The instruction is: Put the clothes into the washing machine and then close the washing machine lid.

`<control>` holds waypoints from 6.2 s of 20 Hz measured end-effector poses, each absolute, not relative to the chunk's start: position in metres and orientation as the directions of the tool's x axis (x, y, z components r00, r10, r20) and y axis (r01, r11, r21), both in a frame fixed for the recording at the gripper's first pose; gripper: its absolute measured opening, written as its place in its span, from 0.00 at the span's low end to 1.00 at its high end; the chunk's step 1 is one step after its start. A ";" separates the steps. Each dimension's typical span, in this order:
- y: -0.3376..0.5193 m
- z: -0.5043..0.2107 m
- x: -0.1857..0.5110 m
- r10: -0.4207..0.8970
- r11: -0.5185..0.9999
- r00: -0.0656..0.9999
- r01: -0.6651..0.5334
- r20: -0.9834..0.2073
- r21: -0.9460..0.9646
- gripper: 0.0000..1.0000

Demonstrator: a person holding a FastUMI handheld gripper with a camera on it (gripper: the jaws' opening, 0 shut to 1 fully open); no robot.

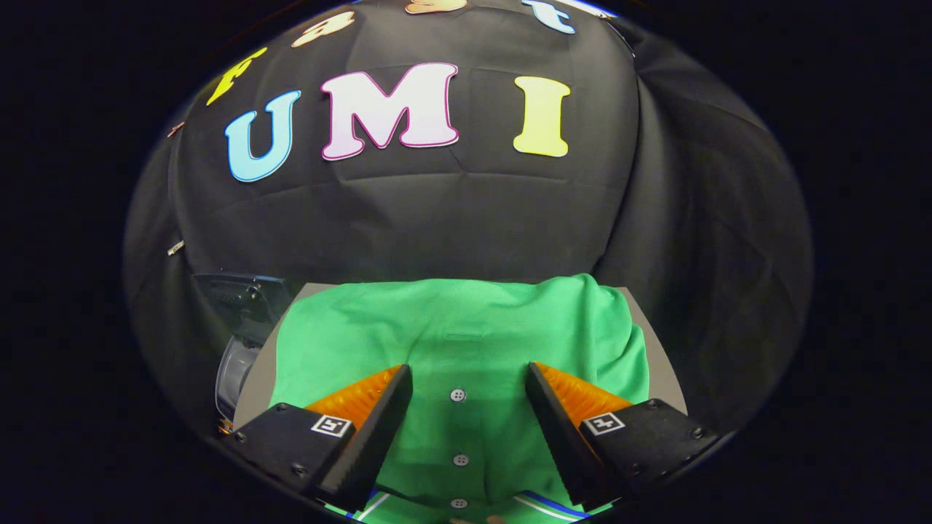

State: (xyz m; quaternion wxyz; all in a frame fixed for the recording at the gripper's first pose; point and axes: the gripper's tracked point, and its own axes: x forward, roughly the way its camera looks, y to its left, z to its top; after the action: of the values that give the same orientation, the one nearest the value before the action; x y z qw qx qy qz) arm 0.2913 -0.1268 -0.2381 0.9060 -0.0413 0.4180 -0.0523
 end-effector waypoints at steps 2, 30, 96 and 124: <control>-0.126 -0.238 0.292 -0.128 0.991 0.632 0.059 -0.764 -0.116 0.99; -0.015 -0.017 0.258 0.009 0.985 0.936 -0.068 -0.352 -0.157 0.05; 0.345 -0.305 0.303 0.619 0.716 0.554 -0.689 -0.556 0.111 0.99; 0.244 -0.312 0.443 0.067 0.997 0.911 -0.072 -0.407 0.003 0.99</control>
State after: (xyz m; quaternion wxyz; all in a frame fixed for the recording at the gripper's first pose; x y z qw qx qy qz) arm 0.4433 0.2444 -0.3120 0.9774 -0.0059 0.2082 0.0354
